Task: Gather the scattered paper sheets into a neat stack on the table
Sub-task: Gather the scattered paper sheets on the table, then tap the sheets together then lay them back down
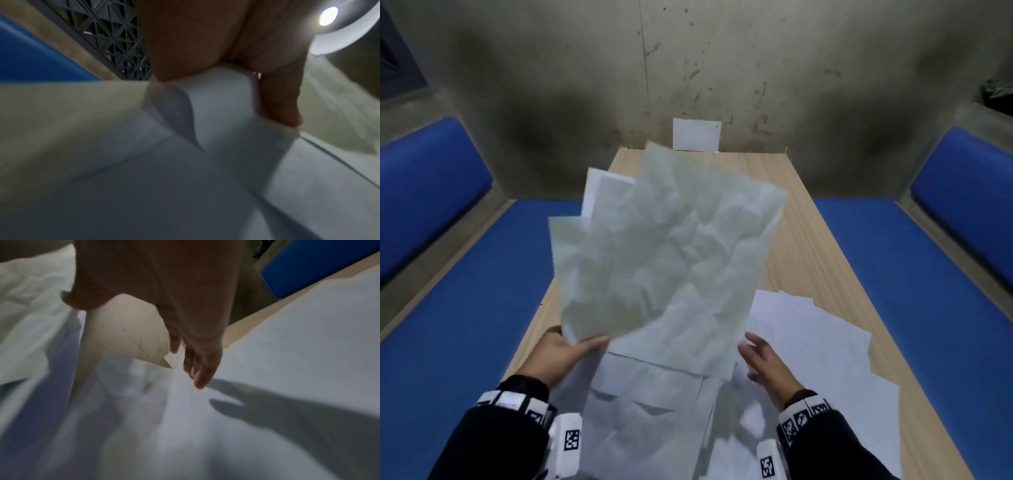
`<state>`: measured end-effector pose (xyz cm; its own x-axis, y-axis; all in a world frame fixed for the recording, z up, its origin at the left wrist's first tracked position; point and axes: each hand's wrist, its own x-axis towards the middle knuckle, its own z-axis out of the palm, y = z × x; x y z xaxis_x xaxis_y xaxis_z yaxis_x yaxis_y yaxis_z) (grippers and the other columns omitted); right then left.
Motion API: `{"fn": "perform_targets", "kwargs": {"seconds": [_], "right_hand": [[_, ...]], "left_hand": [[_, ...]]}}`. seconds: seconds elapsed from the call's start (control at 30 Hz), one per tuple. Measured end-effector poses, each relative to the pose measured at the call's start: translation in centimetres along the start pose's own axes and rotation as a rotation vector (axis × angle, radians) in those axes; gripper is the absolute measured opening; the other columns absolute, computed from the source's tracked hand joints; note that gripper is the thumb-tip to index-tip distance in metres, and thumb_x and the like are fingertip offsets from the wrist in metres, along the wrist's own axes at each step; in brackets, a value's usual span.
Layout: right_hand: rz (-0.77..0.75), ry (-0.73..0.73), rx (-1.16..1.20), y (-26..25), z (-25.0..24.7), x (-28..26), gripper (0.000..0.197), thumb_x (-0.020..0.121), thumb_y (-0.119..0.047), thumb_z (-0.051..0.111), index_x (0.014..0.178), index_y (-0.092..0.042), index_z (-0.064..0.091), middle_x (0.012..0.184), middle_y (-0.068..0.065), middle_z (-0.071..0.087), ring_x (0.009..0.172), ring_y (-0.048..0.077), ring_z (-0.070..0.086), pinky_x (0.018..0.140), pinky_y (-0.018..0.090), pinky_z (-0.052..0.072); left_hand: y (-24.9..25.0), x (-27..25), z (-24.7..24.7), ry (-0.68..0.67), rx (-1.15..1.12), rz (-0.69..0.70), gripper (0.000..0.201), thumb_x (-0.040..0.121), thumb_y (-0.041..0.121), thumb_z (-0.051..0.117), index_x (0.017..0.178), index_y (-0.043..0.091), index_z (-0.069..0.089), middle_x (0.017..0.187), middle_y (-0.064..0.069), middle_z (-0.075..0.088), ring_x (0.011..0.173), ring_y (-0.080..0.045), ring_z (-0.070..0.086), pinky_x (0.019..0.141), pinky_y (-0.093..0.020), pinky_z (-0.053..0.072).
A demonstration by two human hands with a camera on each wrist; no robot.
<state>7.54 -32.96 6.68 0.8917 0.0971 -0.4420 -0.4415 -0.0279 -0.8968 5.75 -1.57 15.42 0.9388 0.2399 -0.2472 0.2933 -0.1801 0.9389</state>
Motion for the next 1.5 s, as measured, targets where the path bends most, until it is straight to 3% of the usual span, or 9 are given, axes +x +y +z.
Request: {"fn": "perform_targets", "kwargs": {"seconds": [0.13, 0.3, 0.43, 0.6, 0.7, 0.8, 1.0, 1.17, 1.5], "right_hand": [[-0.163, -0.291, 0.307, -6.7, 1.4, -1.9, 0.103, 0.04, -0.06, 0.084, 0.129, -0.023, 0.047, 0.114, -0.006, 0.071, 0.103, 0.01, 0.067, 0.082, 0.029, 0.057], [-0.385, -0.482, 0.47, -12.1, 1.7, -4.6, 0.079, 0.052, -0.047, 0.085, 0.121, -0.017, 0.059, 0.112, 0.002, 0.073, 0.103, 0.017, 0.068, 0.084, 0.029, 0.058], [-0.321, -0.335, 0.425, -11.1, 1.9, -4.4, 0.093, 0.04, -0.056, 0.087, 0.119, -0.018, 0.058, 0.115, 0.002, 0.071, 0.11, 0.018, 0.065, 0.098, 0.035, 0.051], [-0.3, -0.035, 0.257, -9.1, 3.2, -3.4, 0.033, 0.075, -0.011, 0.074, 0.107, -0.011, 0.067, 0.111, 0.012, 0.072, 0.105, 0.029, 0.067, 0.095, 0.041, 0.051], [-0.377, -0.005, 0.289, -10.9, 3.2, -4.1, 0.024, 0.078, -0.001, 0.068, 0.099, -0.012, 0.069, 0.091, -0.001, 0.077, 0.091, 0.019, 0.071, 0.08, 0.026, 0.056], [-0.497, -0.05, 0.266, -13.7, 2.3, -5.0, 0.027, 0.078, 0.001, 0.066, 0.102, -0.011, 0.067, 0.081, -0.009, 0.078, 0.081, 0.006, 0.072, 0.067, 0.013, 0.055], [-0.551, -0.065, 0.118, -14.9, 0.6, -5.5, 0.033, 0.073, -0.009, 0.073, 0.105, -0.014, 0.069, 0.102, 0.003, 0.075, 0.096, 0.017, 0.071, 0.082, 0.026, 0.057], [-0.447, -0.127, 0.08, -11.2, 0.0, -4.4, 0.041, 0.064, -0.007, 0.073, 0.104, -0.008, 0.067, 0.088, -0.002, 0.078, 0.084, 0.015, 0.072, 0.067, 0.019, 0.057], [-0.327, -0.123, 0.182, -7.6, -0.4, -2.1, 0.075, 0.039, -0.03, 0.094, 0.107, -0.017, 0.066, 0.103, 0.003, 0.075, 0.104, 0.026, 0.068, 0.081, 0.031, 0.054]], "left_hand": [[4.1, -0.8, 0.5, 0.147, 0.001, 0.104, 0.047, 0.074, 0.01, 0.073, 0.116, -0.003, 0.057, 0.116, -0.022, 0.063, 0.109, -0.032, 0.057, 0.086, -0.033, 0.036], [5.8, -0.5, 2.0, 0.115, -0.071, 0.169, 0.018, 0.073, 0.012, 0.074, 0.074, 0.023, 0.059, 0.058, 0.022, 0.066, 0.081, -0.019, 0.06, 0.072, -0.025, 0.044], [4.9, -0.4, 2.6, 0.123, -0.106, 0.119, 0.02, 0.068, 0.025, 0.078, 0.068, 0.026, 0.059, 0.057, 0.019, 0.066, 0.08, -0.022, 0.064, 0.082, -0.034, 0.046], [5.7, -1.4, 2.1, 0.131, -0.043, 0.205, 0.022, 0.074, 0.016, 0.073, 0.066, 0.028, 0.057, 0.06, 0.015, 0.063, 0.076, -0.022, 0.061, 0.07, -0.028, 0.044], [7.7, -2.4, 1.5, 0.118, -0.073, 0.288, 0.024, 0.073, 0.011, 0.073, 0.07, 0.028, 0.057, 0.058, 0.018, 0.065, 0.06, -0.001, 0.063, 0.066, -0.021, 0.051], [9.0, -2.9, 1.1, 0.061, -0.152, 0.33, 0.024, 0.074, 0.002, 0.069, 0.072, 0.025, 0.061, 0.047, 0.023, 0.066, 0.049, 0.01, 0.063, 0.048, -0.004, 0.048], [7.3, -2.3, 2.3, 0.002, -0.116, 0.203, 0.032, 0.068, 0.01, 0.077, 0.095, -0.001, 0.065, 0.063, 0.007, 0.076, 0.053, -0.001, 0.057, 0.098, -0.045, 0.045], [2.9, -0.7, 3.1, -0.147, -0.191, 0.133, 0.087, 0.015, 0.05, 0.091, 0.092, 0.017, 0.067, 0.086, 0.004, 0.078, 0.078, -0.009, 0.072, 0.072, -0.023, 0.059], [0.8, 0.2, 4.0, -0.264, -0.21, 0.079, 0.08, 0.022, 0.046, 0.09, 0.091, 0.01, 0.071, 0.085, 0.001, 0.078, 0.079, -0.014, 0.073, 0.069, -0.024, 0.058]]}}
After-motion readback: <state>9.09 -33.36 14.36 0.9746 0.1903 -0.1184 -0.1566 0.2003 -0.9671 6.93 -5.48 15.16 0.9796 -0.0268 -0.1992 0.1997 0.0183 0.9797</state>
